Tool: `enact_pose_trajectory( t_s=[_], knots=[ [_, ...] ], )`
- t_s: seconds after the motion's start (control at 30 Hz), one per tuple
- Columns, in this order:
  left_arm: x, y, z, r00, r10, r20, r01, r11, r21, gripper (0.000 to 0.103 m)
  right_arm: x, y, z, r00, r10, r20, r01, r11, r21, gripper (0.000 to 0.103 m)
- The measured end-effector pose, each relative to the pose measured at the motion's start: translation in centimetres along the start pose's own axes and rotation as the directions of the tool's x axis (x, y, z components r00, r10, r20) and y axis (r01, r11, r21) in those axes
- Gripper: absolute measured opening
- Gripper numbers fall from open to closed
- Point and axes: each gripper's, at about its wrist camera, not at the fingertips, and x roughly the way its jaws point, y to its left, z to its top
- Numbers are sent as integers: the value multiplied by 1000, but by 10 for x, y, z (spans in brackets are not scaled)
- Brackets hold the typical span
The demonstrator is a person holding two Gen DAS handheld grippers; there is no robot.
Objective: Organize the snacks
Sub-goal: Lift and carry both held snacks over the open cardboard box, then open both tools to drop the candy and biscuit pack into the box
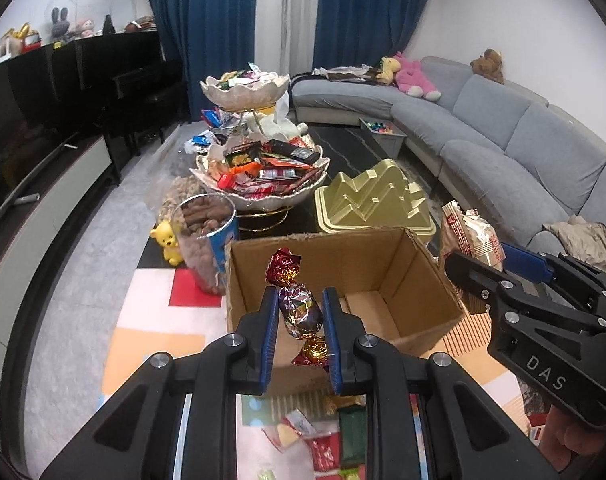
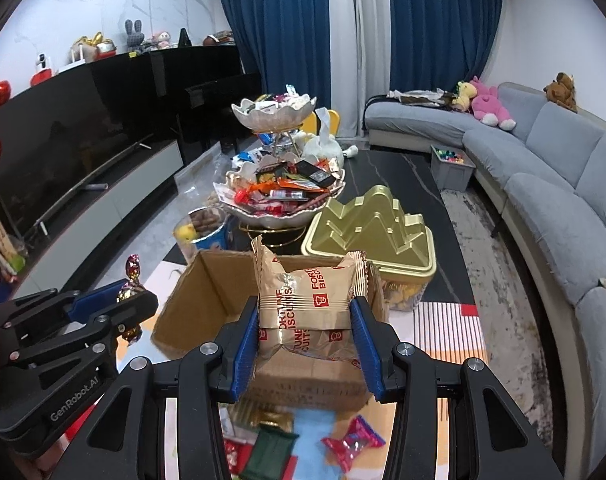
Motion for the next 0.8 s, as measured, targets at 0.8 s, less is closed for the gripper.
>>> enact_pose_trajectory(
  t_s=[0.8],
  knots=[
    [52, 13, 18, 999, 7, -53, -6, 1000, 3, 57, 50, -4, 16, 997, -14, -73, 14, 1000, -7, 68]
  ],
)
